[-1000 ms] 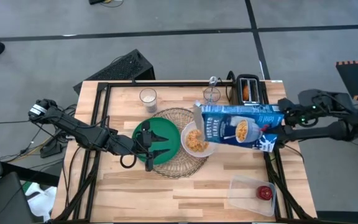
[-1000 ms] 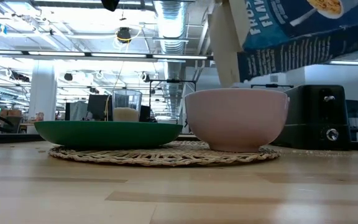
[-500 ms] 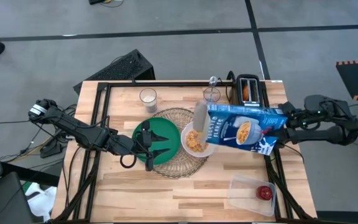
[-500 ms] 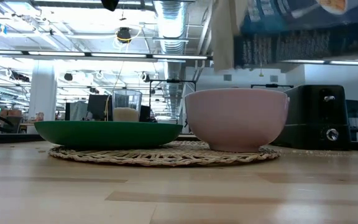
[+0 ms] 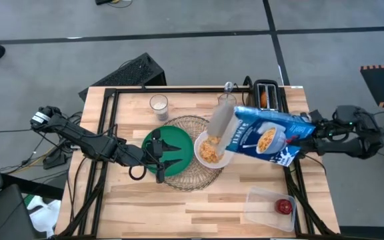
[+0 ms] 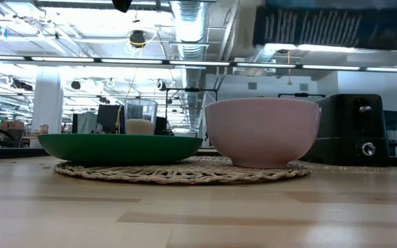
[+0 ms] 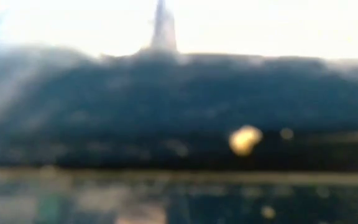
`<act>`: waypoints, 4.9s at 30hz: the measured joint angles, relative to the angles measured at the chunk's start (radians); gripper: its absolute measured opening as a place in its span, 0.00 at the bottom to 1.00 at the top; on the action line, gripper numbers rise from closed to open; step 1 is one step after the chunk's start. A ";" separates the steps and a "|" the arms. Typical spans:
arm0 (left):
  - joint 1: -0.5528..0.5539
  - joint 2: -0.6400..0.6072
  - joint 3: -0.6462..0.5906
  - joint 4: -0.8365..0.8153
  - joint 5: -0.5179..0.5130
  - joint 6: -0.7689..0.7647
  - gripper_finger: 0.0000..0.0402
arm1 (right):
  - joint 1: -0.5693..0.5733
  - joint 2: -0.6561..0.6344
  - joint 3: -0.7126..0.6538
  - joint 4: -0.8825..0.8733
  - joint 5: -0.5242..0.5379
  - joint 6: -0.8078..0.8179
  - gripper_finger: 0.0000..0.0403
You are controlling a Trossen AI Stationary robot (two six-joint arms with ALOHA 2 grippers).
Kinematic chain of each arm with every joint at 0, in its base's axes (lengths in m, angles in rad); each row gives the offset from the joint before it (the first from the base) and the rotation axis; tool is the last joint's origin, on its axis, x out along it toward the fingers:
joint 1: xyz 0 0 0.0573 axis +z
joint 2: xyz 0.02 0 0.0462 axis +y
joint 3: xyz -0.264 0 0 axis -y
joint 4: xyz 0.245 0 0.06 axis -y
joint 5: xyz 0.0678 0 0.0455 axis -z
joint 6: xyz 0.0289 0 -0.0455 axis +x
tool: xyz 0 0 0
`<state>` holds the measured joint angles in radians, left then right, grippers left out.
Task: Arrange a breakfast setting
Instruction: Pour the cereal into the white bowl from the cereal box
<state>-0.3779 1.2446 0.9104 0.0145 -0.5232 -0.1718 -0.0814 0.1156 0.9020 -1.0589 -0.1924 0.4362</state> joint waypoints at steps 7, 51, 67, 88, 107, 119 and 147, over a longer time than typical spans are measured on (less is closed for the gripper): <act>0.000 0.000 0.000 0.002 0.000 -0.002 0.43 | 0.000 -0.052 -0.002 -0.003 -0.001 0.009 0.76; 0.000 0.000 0.000 0.183 -0.113 0.093 0.43 | 0.000 -0.063 -0.152 0.634 -0.019 -0.151 0.76; 0.006 0.000 0.000 0.222 -0.215 0.178 0.43 | 0.002 0.038 -0.463 1.248 -0.018 -0.230 0.76; 0.047 0.000 0.001 0.236 -0.074 0.141 0.85 | 0.003 0.498 -0.581 1.872 -0.030 -0.318 0.76; 0.047 0.001 0.000 0.348 -0.064 0.150 0.96 | 0.019 1.015 -0.581 2.481 -0.044 -0.362 0.76; 0.067 -0.003 0.002 0.441 0.061 0.155 0.96 | 0.058 1.259 -0.453 2.585 -0.062 -0.373 0.76; 0.056 0.000 0.000 0.481 0.020 0.249 0.94 | 0.061 1.454 -0.289 2.630 0.009 -0.362 0.75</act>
<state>-0.3215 1.2449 0.9104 0.4956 -0.5029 0.0770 -0.0208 1.5699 0.6128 1.5715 -0.1833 0.0746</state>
